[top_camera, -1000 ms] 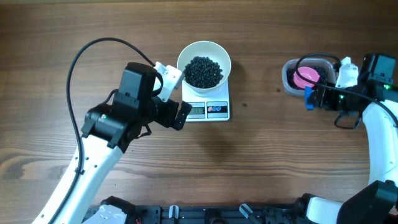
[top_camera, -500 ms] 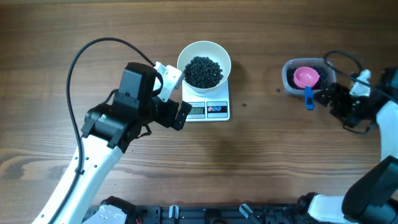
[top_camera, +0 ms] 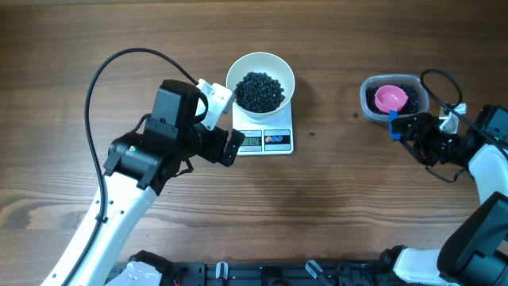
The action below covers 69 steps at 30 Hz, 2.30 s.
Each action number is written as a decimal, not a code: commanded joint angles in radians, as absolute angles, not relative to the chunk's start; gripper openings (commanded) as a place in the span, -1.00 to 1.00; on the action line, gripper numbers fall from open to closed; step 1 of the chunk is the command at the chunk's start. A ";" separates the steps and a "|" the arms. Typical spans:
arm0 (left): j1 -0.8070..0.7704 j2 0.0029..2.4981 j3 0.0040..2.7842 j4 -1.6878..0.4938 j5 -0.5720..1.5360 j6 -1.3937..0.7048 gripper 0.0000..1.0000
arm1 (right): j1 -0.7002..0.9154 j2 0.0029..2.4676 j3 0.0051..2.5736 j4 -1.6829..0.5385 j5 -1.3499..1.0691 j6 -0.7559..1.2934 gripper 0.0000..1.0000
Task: Scoop item into bowl and weigh 150g on scale
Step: 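Dig the pink scoop into the beans in the tub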
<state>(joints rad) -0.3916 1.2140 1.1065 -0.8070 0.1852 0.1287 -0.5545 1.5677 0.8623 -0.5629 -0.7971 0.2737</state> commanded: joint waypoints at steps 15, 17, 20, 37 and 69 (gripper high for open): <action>-0.395 1.218 1.124 -0.804 0.201 0.123 1.00 | -0.551 1.581 0.812 -0.499 -0.793 0.459 0.10; -0.395 1.218 1.124 -0.804 0.201 0.123 1.00 | -0.547 1.581 0.782 -0.473 -0.801 0.475 0.05; -0.395 1.218 1.124 -0.804 0.201 0.123 1.00 | -0.547 1.581 0.764 -0.429 -0.840 0.479 0.00; -0.395 1.218 1.124 -0.804 0.201 0.123 1.00 | -0.546 1.581 0.764 -0.360 -0.896 0.576 -0.13; -0.395 1.218 1.124 -0.804 0.201 0.123 1.00 | -0.546 1.510 0.782 -0.326 -1.005 0.654 -0.92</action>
<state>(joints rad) -0.3916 1.2140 1.1065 -0.8066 0.1848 0.1287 -0.5522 1.5623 0.7650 -0.3283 -0.9760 0.6476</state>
